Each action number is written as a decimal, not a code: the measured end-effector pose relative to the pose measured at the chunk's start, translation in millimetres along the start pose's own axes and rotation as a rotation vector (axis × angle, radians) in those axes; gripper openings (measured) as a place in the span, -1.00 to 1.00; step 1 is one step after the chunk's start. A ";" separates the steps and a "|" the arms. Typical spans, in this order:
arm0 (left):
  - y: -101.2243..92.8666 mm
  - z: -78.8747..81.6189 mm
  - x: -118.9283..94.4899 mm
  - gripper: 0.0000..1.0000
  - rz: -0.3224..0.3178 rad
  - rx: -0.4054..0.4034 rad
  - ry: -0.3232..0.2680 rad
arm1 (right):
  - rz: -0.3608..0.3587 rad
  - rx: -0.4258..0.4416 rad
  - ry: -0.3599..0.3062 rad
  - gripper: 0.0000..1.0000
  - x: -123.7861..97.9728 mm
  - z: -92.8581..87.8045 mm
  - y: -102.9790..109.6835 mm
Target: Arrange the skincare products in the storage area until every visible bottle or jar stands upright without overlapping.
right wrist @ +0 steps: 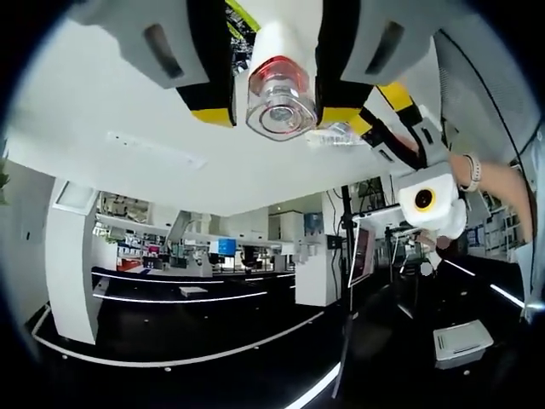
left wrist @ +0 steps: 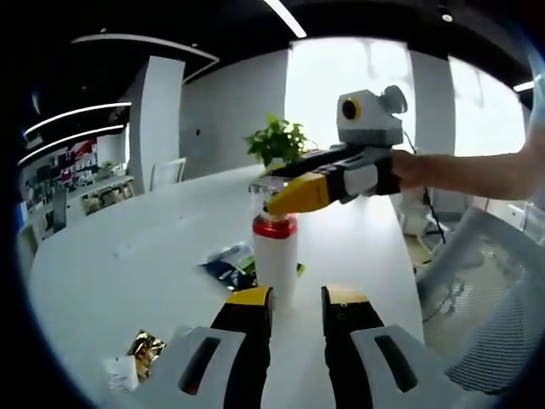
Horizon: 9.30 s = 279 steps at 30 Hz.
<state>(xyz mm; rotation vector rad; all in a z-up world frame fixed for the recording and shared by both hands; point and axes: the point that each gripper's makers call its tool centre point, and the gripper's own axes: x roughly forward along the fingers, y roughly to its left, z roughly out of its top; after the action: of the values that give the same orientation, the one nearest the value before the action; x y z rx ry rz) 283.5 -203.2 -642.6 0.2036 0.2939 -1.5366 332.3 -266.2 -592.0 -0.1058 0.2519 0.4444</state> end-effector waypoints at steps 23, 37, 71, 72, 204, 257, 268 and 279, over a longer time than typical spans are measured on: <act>-0.4 9.7 -9.1 -0.59 0.016 -0.031 -0.020 | -0.027 0.057 0.039 0.37 -15.2 -10.6 15.7; 9.0 0.3 -26.7 -0.36 0.091 -0.013 0.048 | -0.036 0.048 0.109 0.65 -25.5 -19.6 33.2; 14.7 1.0 -104.3 0.75 0.250 -0.034 0.148 | -0.091 -0.104 0.232 0.99 -63.2 -4.5 57.4; 13.6 1.1 -106.4 0.80 0.245 -0.042 0.147 | -0.095 -0.106 0.243 0.99 -65.7 -3.5 59.7; 142.7 -137.3 -126.4 -0.19 0.442 -0.093 0.687 | 0.019 0.190 0.307 0.19 -59.5 -66.3 98.0; 148.0 -131.5 -123.9 -0.73 0.406 -0.245 0.575 | 0.024 0.221 0.327 0.11 -60.0 -76.8 105.5; 143.7 -115.4 -134.7 -0.74 0.457 -0.319 0.451 | 0.069 0.245 0.274 0.05 -55.4 -64.6 114.4; 127.2 -88.0 -138.7 -0.74 0.432 -0.344 0.319 | 0.061 0.268 0.250 -0.04 -56.0 -60.1 116.8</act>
<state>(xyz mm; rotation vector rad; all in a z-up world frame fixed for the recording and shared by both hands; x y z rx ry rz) 403.9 -40.4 -689.5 0.2228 0.7127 -1.0037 219.3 -193.7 -640.6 0.1101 0.5588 0.4546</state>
